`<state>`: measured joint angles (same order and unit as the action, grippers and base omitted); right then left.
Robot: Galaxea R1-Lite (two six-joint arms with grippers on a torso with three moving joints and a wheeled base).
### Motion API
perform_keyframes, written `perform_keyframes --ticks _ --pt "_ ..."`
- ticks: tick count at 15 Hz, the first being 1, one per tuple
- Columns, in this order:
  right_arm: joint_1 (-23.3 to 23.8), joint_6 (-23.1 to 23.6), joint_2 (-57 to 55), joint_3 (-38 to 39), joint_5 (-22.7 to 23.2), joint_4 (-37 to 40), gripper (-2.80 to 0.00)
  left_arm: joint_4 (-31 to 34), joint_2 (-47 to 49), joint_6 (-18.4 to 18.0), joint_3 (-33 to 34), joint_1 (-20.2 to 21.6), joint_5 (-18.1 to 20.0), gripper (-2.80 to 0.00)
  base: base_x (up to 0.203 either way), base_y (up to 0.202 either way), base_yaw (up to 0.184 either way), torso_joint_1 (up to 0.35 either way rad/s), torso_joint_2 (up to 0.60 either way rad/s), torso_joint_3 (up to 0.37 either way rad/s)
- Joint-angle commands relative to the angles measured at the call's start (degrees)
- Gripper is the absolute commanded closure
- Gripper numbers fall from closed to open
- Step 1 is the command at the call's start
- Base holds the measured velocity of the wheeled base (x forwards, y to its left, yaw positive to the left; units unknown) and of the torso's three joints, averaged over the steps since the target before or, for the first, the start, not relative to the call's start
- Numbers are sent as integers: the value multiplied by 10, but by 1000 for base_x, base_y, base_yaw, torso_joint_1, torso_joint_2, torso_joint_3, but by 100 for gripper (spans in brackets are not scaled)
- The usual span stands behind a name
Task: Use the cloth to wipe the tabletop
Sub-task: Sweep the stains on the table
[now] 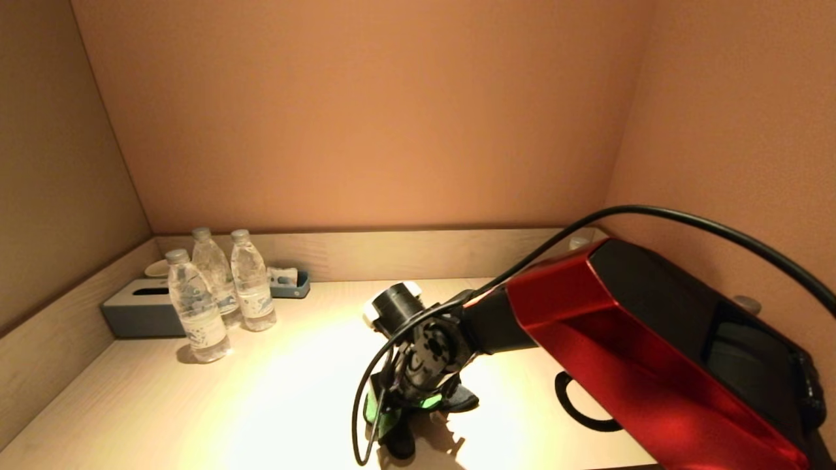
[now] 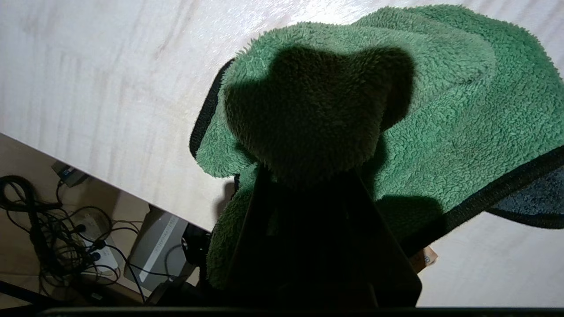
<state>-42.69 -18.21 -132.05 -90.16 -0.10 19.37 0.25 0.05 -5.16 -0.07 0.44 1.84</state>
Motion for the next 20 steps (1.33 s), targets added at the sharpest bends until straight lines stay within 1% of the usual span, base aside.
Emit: perform_keyframes --ticks 1,2,3,4,5,6,8,12,13,17,18,19,20 --pt "-26 1 -17 -3 -103 13 0 0 0 0 0 0 0 0 0 0 0 0 0 0" --pt "-27 2 -18 -4 -106 14 0 0 0 0 0 0 0 0 0 0 0 0 0 0" --pt "-33 5 -26 -7 -130 14 0 0 0 0 0 0 0 0 0 0 0 0 0 0" --pt "-39 10 -38 -12 -195 13 0 0 0 0 0 0 0 0 0 0 0 0 0 0" --pt "-44 14 -51 -21 -248 13 0 0 0 0 0 0 0 0 0 0 0 0 0 0" --pt "-47 16 -59 -42 -260 14 0 0 0 0 0 0 0 0 0 0 0 0 0 0" --pt "-48 18 -73 -63 -261 16 0 0 0 0 0 0 0 0 0 0 0 0 0 0" --pt "-48 20 -131 -196 -260 61 0 0 0 0 0 0 0 0 0 0 0 0 0 0" --pt "-48 31 -142 -205 -253 62 0 0 0 0 0 0 0 0 0 0 0 0 0 0" --pt "-48 35 -148 -205 -242 51 0 0 0 0 0 0 0 0 0 0 0 0 0 0" --pt "-48 36 -148 -205 -234 47 0 0 0 0 0 0 0 0 0 0 0 0 0 0" --pt "-48 37 -146 -205 -215 38 0 0 0 0 0 -1 0 0 0 0 0 0 0 0" --pt "-48 38 -145 -205 -211 34 0 0 0 0 0 0 0 0 0 0 0 0 0 0"
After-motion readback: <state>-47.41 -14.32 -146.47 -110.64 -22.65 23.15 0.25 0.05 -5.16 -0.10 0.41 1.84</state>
